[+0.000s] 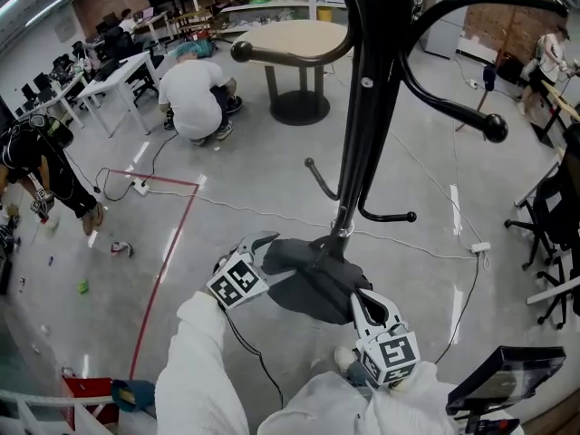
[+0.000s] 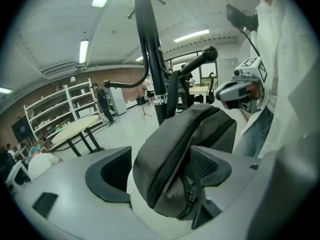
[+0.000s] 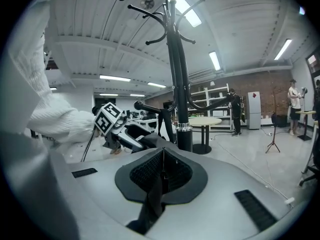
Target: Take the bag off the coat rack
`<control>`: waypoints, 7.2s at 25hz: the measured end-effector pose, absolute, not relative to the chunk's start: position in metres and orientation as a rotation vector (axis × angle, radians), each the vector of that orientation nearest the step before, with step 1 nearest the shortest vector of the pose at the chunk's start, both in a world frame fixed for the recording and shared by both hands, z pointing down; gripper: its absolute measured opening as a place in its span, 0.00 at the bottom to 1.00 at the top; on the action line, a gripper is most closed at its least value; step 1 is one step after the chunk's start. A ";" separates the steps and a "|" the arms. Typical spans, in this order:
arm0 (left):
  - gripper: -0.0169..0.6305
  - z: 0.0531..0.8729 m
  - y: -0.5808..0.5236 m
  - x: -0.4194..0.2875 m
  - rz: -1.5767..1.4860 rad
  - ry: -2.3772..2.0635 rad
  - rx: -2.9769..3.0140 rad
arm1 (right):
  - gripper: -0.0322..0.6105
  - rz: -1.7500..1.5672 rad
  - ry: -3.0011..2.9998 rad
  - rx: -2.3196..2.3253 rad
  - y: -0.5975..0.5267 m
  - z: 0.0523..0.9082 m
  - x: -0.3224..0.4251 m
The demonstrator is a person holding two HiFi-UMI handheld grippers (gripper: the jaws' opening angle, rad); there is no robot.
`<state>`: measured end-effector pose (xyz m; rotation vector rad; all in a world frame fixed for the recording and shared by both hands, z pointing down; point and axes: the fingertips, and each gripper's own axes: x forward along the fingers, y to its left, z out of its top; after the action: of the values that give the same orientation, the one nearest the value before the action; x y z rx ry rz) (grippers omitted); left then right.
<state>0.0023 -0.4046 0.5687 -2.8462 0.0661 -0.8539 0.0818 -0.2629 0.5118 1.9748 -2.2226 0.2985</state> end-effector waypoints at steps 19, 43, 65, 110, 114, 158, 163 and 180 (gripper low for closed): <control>0.19 0.599 -0.371 0.011 -1.187 -0.213 -2.587 | 0.07 0.289 -2.288 1.991 -0.251 0.499 0.083; 0.11 0.536 -0.303 -0.018 -0.884 0.661 -2.943 | 0.07 0.273 -2.395 2.026 -0.224 0.483 0.084; 0.11 0.488 -0.284 -0.048 -0.720 1.018 -2.924 | 0.07 0.198 -2.514 1.959 -0.210 0.459 0.073; 0.12 0.559 -0.214 -0.101 -0.668 1.711 -2.978 | 0.07 0.155 -2.531 1.686 -0.218 0.500 -0.012; 0.12 0.559 -0.210 -0.100 -0.696 1.698 -2.975 | 0.07 0.136 -2.525 1.705 -0.214 0.498 -0.007; 0.12 0.532 -0.093 -0.044 -0.683 1.638 -2.995 | 0.07 0.230 -2.494 1.787 -0.081 0.495 0.030; 0.12 0.529 -0.095 -0.044 -0.680 1.615 -2.998 | 0.07 0.160 -2.486 1.757 -0.082 0.488 0.026; 0.12 0.532 -0.090 -0.059 -0.651 1.679 -2.997 | 0.07 0.106 -2.480 1.725 -0.075 0.489 0.016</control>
<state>-0.0590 -0.0901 0.5324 -2.9971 1.6791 -0.6514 0.0157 -0.0753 0.4886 1.7246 -2.4801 0.1059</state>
